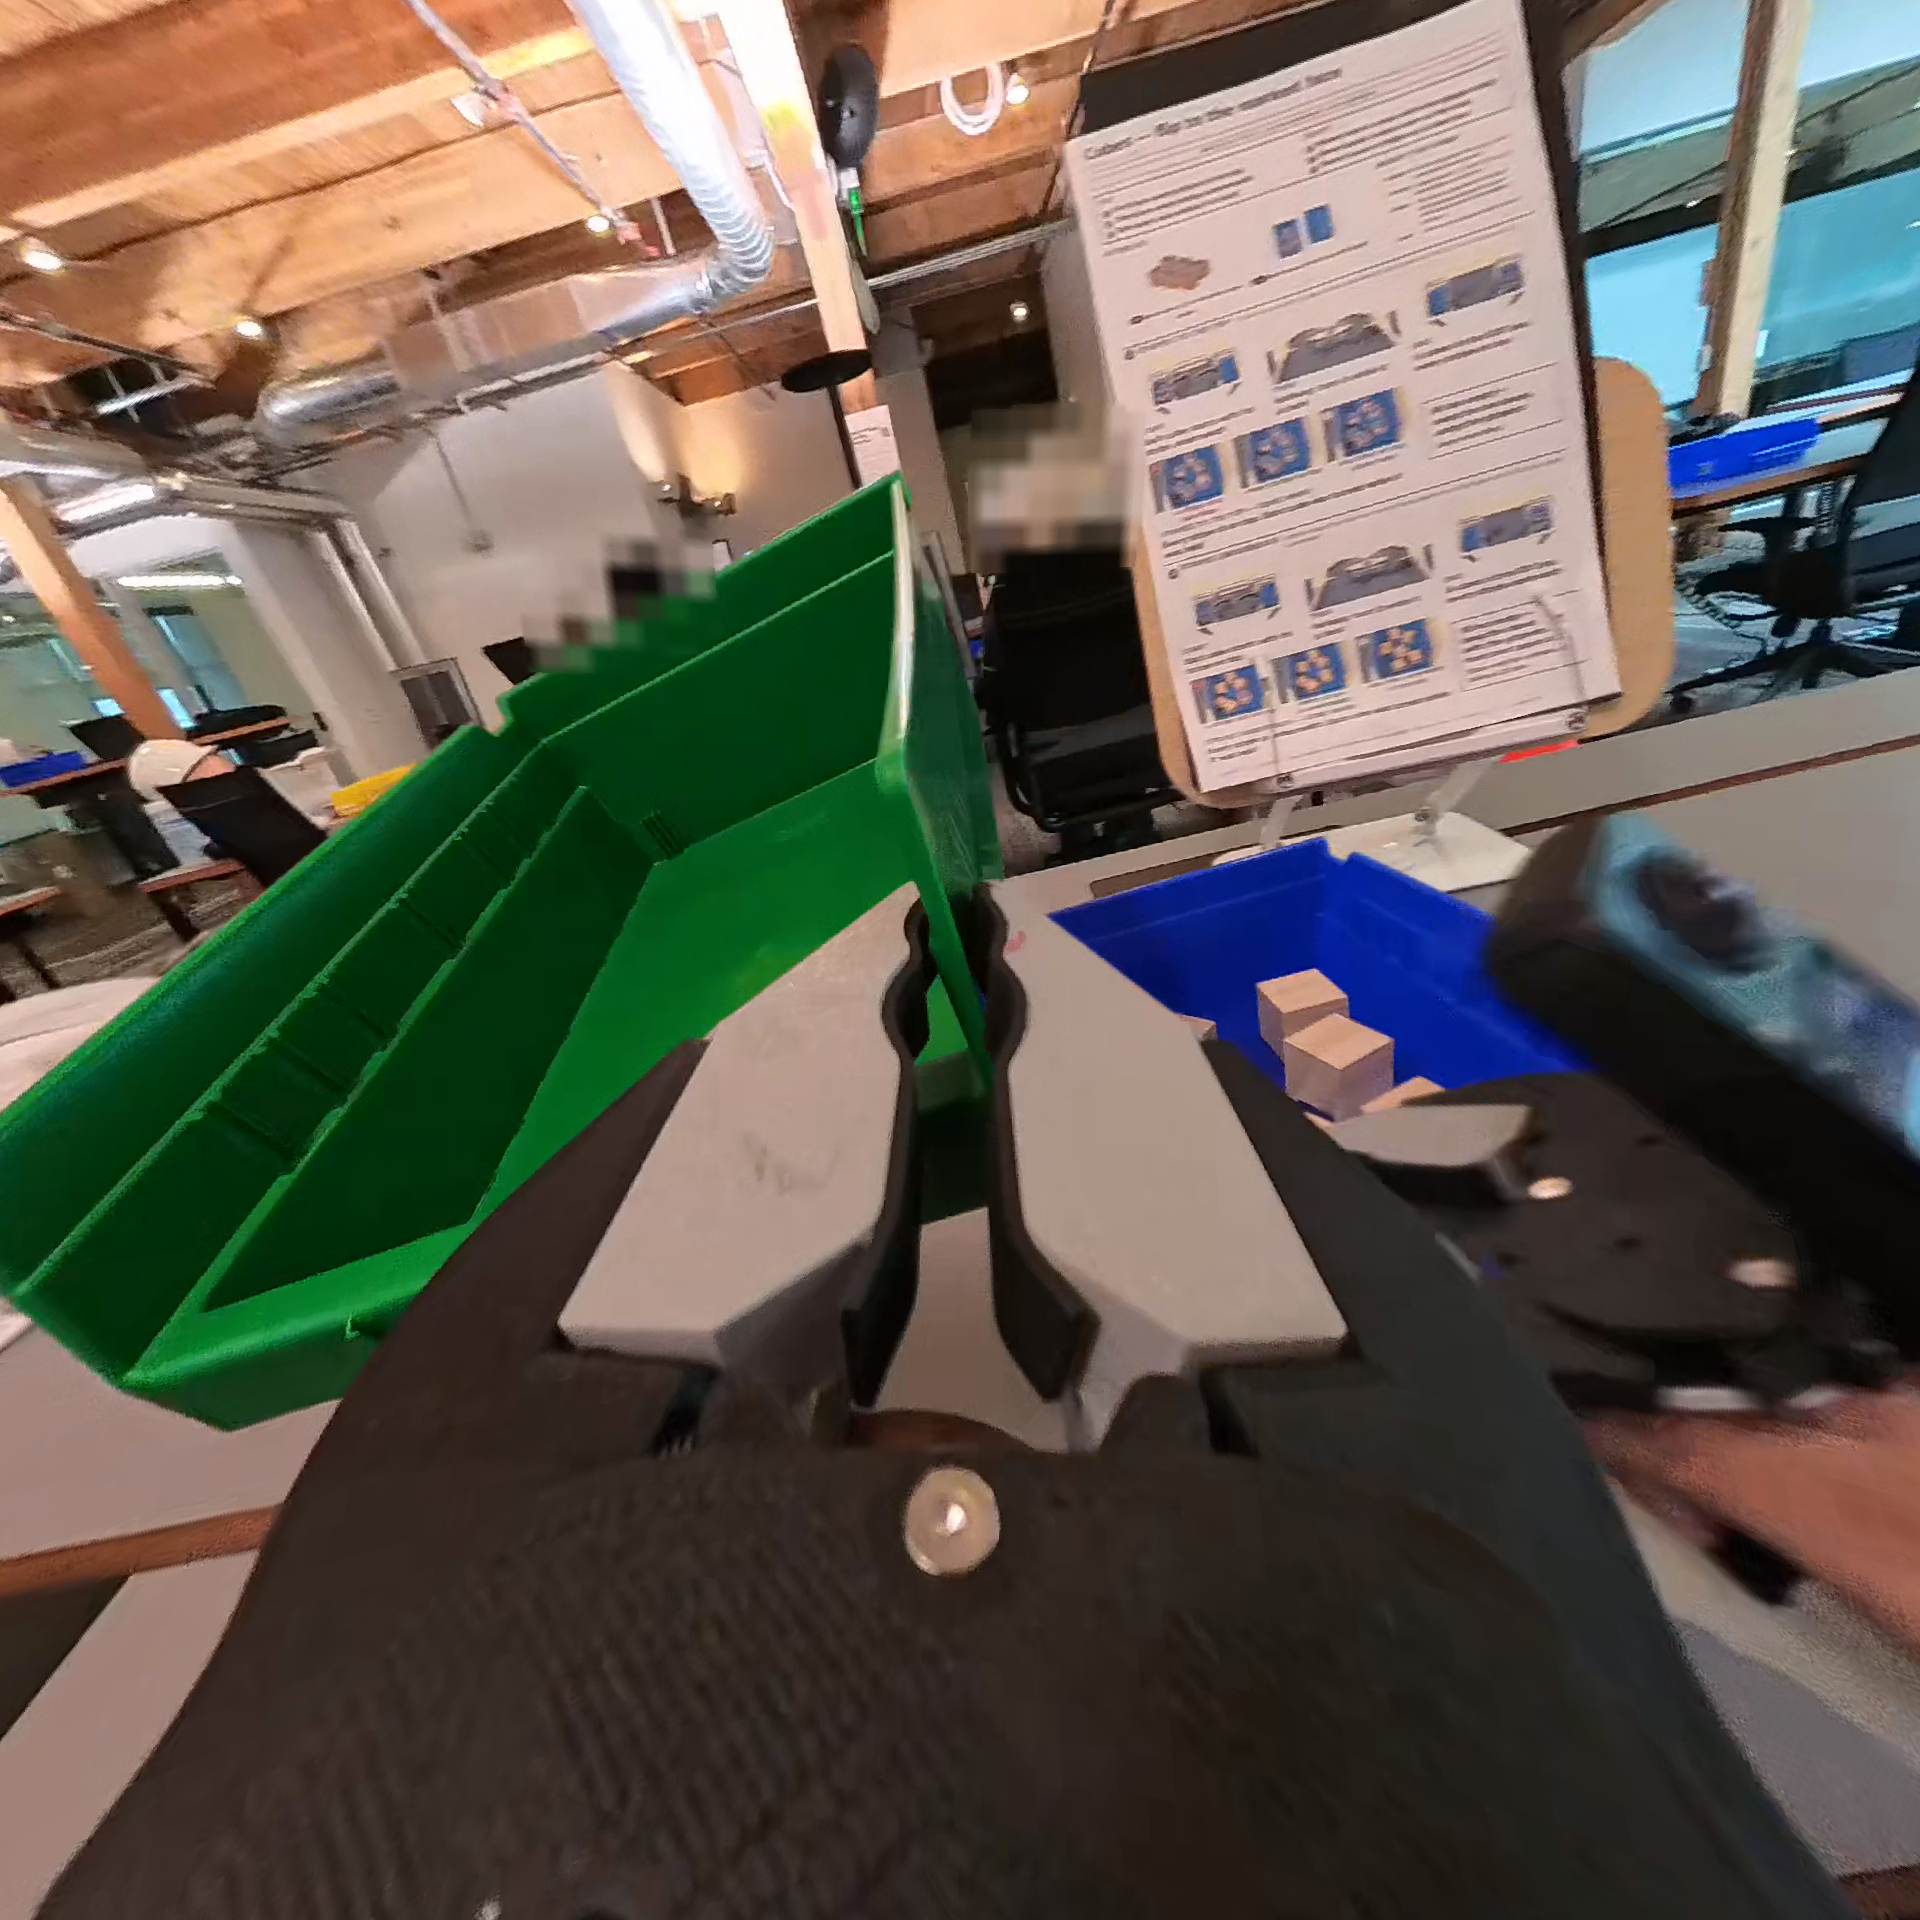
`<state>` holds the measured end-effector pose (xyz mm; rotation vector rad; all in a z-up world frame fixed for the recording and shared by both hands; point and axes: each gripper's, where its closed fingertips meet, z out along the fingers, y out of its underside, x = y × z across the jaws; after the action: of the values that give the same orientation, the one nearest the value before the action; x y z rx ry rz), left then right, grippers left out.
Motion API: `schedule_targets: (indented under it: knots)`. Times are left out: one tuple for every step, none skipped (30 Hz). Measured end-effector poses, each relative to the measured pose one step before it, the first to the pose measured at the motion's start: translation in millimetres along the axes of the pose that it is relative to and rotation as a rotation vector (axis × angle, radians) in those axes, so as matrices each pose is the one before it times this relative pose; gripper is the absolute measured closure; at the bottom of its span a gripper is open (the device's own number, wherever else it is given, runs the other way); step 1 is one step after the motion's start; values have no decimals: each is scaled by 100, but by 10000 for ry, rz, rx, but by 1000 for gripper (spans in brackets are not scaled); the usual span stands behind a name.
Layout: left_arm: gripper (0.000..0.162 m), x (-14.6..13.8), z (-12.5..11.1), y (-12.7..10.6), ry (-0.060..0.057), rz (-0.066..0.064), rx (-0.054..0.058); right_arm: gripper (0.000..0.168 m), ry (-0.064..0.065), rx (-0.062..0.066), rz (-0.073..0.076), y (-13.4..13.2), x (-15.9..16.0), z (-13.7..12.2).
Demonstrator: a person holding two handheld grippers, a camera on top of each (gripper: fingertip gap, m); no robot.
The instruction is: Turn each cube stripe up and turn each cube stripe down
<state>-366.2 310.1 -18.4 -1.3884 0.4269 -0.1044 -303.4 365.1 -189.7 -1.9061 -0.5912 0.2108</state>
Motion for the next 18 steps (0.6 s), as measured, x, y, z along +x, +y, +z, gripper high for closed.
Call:
schedule_targets:
  knots:
    - [158,-502,-322,186,-110,14,-14,130,-270,318,-147,-675,-439,-1220]
    - [159,-229,-337,104,-33,52,2,130,-250,506,-89,-715,-108,-1596]
    - [159,53,-315,-17,39,59,27,126,-391,515,-99,-614,-61,-1832]
    - [159,313,-265,-163,107,23,71,116,-397,446,-217,-417,119,-1888]
    - [159,573,-180,-294,183,-3,100,115,-11,342,-159,-274,844,-1829]
    - [159,813,-82,-428,254,-31,127,119,181,135,-90,48,1325,-1739]
    - [160,1048,38,-550,329,-71,152,119,187,22,-27,250,1555,-1646]
    - [159,1314,183,-593,411,-56,155,119,259,-32,58,367,1856,-1565]
    - [159,1604,362,-582,487,4,129,119,188,-100,114,527,1879,-1502]
    - [159,1829,570,-521,535,51,108,117,18,-223,111,740,1685,-1435]
    - [159,2000,757,-467,567,78,88,112,26,-400,169,1009,1697,-1384]
    - [159,2079,960,-406,573,100,60,106,35,-477,164,1140,1689,-1370]
    - [159,2083,1108,-358,544,116,47,107,18,-327,114,935,1607,-1467]
    - [159,2059,1224,-322,491,111,43,106,185,-40,123,549,1771,-1614]
    - [158,2079,1302,-282,435,113,49,106,445,148,146,282,2100,-1702]
    - [158,2089,1387,-180,406,152,26,107,471,135,102,283,2130,-1689]
    - [158,2100,1489,-64,388,210,-5,107,343,47,103,414,1908,-1577]
    - [158,2059,1588,38,382,200,-23,107,304,-16,171,544,1826,-1455]
